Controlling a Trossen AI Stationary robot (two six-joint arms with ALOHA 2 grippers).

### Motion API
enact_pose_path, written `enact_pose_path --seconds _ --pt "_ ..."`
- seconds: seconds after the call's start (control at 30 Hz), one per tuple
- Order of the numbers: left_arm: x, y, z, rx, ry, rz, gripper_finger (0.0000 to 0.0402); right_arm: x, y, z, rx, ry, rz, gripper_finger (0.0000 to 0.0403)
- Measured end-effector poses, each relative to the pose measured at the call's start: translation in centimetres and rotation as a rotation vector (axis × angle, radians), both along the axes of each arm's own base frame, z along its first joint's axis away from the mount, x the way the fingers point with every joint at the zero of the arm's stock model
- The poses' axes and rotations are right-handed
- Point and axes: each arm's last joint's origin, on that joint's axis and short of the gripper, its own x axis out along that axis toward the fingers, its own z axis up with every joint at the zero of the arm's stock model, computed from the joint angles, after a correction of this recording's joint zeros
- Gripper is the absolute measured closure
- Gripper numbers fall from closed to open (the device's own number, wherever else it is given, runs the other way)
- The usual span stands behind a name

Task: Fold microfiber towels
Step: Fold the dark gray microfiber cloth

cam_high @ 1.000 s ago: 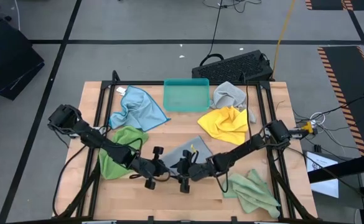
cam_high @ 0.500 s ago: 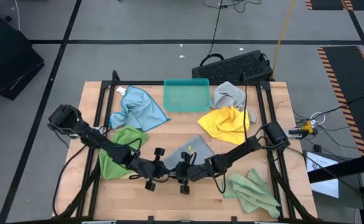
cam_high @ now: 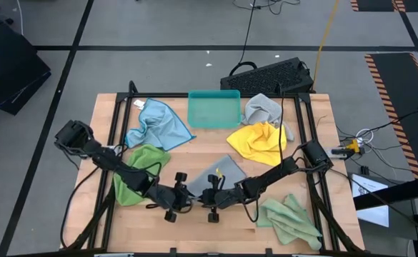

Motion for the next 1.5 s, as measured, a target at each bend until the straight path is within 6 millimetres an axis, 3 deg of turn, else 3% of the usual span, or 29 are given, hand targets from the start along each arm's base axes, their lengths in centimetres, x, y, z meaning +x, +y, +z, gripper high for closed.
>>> enact_pose_path --seconds 0.13,0.27,0.5,0.7,0.93,1.2,1.5 --pt "-1.3 -0.9 -0.6 0.048 0.056 0.042 0.0174 0.0 0.0 0.0 0.0 0.001 0.0 0.0399" --pt "-2.9 -1.6 -1.6 0.081 0.085 0.105 0.0146 0.0 0.0 0.0 -0.001 0.003 0.001 0.04" --pt "-5.6 -2.5 -3.3 0.056 0.093 0.16 0.0151 0.0 0.0 -0.1 -0.003 0.007 0.001 0.04" --pt "-7.2 -2.8 -4.3 0.152 0.049 0.137 0.0172 0.0 0.0 0.0 -0.002 0.007 0.0 0.0399" --pt "-7.4 -2.7 -4.4 0.204 -0.057 0.168 0.017 -0.2 -0.2 0.8 0.006 -0.004 -0.042 0.0399" --pt "-7.2 -2.7 -4.3 0.227 -0.101 0.192 0.0136 -0.6 -0.4 1.7 -0.012 0.017 -0.072 0.0399" --pt "-6.6 -3.2 -7.2 0.307 -0.096 0.193 0.0123 -0.8 -0.7 2.2 -0.03 0.03 -0.098 0.0399"
